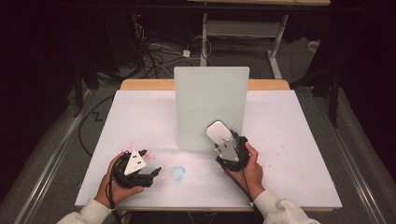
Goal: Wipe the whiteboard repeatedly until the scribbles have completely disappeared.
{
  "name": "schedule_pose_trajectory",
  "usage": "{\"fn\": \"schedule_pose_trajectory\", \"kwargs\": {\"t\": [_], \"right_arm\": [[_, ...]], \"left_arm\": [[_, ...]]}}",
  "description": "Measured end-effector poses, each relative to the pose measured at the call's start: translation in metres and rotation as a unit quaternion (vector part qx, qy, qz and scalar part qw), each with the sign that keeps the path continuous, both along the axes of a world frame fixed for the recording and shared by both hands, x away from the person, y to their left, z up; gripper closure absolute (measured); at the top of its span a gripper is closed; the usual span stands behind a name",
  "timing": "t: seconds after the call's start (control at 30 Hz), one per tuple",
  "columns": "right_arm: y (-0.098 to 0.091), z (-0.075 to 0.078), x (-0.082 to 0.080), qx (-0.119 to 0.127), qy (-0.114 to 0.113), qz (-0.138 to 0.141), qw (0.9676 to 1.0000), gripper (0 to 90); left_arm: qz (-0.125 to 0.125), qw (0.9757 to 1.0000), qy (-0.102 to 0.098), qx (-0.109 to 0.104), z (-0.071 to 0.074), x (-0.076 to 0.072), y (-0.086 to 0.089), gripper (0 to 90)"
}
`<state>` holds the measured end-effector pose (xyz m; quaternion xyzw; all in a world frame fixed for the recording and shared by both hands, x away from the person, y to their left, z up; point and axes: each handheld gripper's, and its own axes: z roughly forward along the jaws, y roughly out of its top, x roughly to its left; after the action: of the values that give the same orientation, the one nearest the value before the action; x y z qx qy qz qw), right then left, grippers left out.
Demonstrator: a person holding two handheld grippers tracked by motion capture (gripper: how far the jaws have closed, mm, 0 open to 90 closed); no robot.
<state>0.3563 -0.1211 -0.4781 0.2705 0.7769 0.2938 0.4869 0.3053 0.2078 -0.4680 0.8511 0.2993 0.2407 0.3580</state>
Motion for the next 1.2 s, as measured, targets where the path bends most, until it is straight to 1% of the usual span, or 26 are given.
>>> {"fn": "schedule_pose_trajectory", "kwargs": {"t": [0.07,0.17,0.23,0.27,0.33,0.37,0.43,0.47,0.53,0.6,0.67,0.77,0.8,0.87,0.9,0.93,0.97,1.07,1.1,1.17,1.2], "right_arm": [[0.000,-0.003,-0.001,-0.004,0.002,0.001,1.0000,30.4],[-0.002,-0.005,-0.002,-0.016,0.004,-0.002,0.9999,30.5],[-0.005,-0.006,-0.003,-0.012,0.001,-0.002,0.9999,30.5],[-0.006,-0.005,-0.003,-0.011,0.004,-0.006,0.9999,30.5],[-0.012,-0.005,-0.003,-0.027,0.003,-0.007,0.9996,30.5],[-0.015,-0.005,-0.003,-0.034,-0.002,-0.006,0.9994,30.5],[-0.019,-0.004,-0.002,-0.031,0.001,-0.005,0.9995,30.5],[-0.021,-0.003,-0.002,-0.040,0.000,-0.002,0.9992,30.5],[-0.023,0.000,0.000,-0.019,0.000,-0.011,0.9998,30.5],[-0.027,0.005,0.001,-0.015,-0.010,-0.016,0.9997,30.5],[-0.033,0.012,0.004,-0.004,-0.018,-0.017,0.9997,30.6],[-0.041,0.022,0.008,0.020,-0.036,-0.030,0.9987,30.6],[-0.044,0.024,0.009,0.031,-0.036,-0.031,0.9984,30.7],[-0.046,0.026,0.010,0.034,-0.033,-0.029,0.9985,30.7],[-0.045,0.025,0.009,0.034,-0.037,-0.033,0.9982,30.7],[-0.044,0.023,0.009,0.028,-0.037,-0.029,0.9985,30.6],[-0.043,0.021,0.008,0.028,-0.029,-0.026,0.9988,30.6],[-0.036,0.012,0.005,0.006,-0.024,-0.017,0.9996,30.6],[-0.033,0.009,0.004,-0.002,-0.026,-0.013,0.9996,30.5],[-0.027,0.003,0.002,-0.029,-0.025,0.001,0.9993,30.5],[-0.024,0.001,0.001,-0.037,-0.025,0.006,0.9990,30.5]], "left_arm": [[0.000,1.0000,-0.001,-0.001,0.000,0.000,0.000,20.3],[0.001,1.0000,-0.002,-0.001,0.001,0.000,0.001,20.3],[0.002,1.0000,-0.002,-0.001,0.001,-0.001,0.002,20.3],[0.002,1.0000,-0.002,-0.001,0.001,-0.001,0.002,20.3],[0.004,1.0000,-0.002,0.000,0.001,-0.001,0.002,20.4],[0.004,1.0000,-0.002,0.000,0.001,-0.001,0.003,20.4],[0.004,1.0000,-0.003,0.000,0.001,-0.001,0.003,20.4],[0.004,1.0000,-0.003,-0.001,0.002,-0.001,0.003,20.4],[0.004,1.0000,-0.005,0.000,0.002,-0.001,0.003,20.4],[0.004,1.0000,-0.005,-0.001,0.002,-0.001,0.004,20.4],[0.004,1.0000,-0.004,-0.001,0.002,-0.001,0.003,20.4],[0.003,1.0000,-0.004,0.000,0.002,0.000,0.002,20.3],[0.003,1.0000,-0.004,0.000,0.002,0.000,0.002,20.3],[0.002,1.0000,-0.005,0.001,0.002,0.000,0.002,20.3],[0.002,1.0000,-0.004,0.001,0.001,0.000,0.002,20.3],[0.003,1.0000,-0.004,0.002,0.001,0.000,0.002,20.3],[0.002,1.0000,-0.004,0.001,0.001,0.000,0.002,20.3],[0.002,1.0000,-0.004,0.002,0.001,0.000,0.001,20.3],[0.002,1.0000,-0.004,0.002,0.001,0.000,0.001,20.3],[0.002,1.0000,-0.004,0.001,0.001,0.000,0.001,20.3],[0.002,1.0000,-0.005,0.001,0.001,0.000,0.001,20.3]]}}
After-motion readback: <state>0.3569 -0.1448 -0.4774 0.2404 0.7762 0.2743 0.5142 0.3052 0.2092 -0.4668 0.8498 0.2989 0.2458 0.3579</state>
